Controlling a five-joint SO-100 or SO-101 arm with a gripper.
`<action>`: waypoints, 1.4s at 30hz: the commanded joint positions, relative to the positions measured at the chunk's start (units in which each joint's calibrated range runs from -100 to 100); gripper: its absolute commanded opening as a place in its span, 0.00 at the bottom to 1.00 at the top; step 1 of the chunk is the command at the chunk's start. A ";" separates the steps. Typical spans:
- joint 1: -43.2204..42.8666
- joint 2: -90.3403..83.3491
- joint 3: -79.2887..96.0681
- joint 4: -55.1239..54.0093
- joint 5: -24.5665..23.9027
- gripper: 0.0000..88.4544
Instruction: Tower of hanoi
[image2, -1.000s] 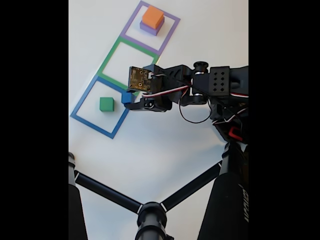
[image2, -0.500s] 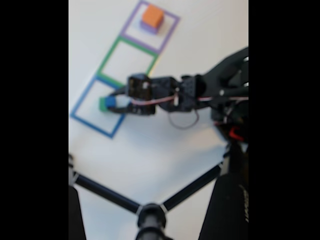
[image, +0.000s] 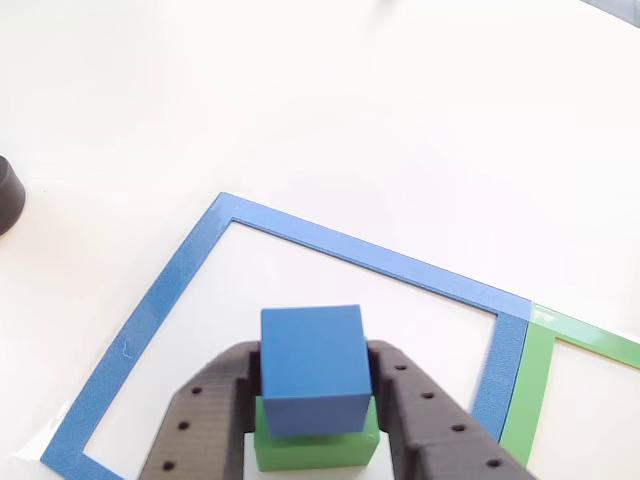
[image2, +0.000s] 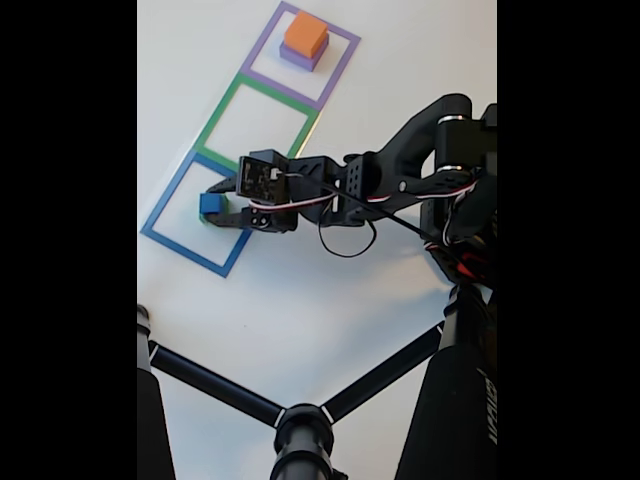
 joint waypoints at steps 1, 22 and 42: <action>0.67 -0.46 -1.36 -1.81 0.36 0.05; 2.78 -1.83 -1.18 -2.95 0.36 0.33; 14.96 -52.70 -15.64 80.94 0.36 0.01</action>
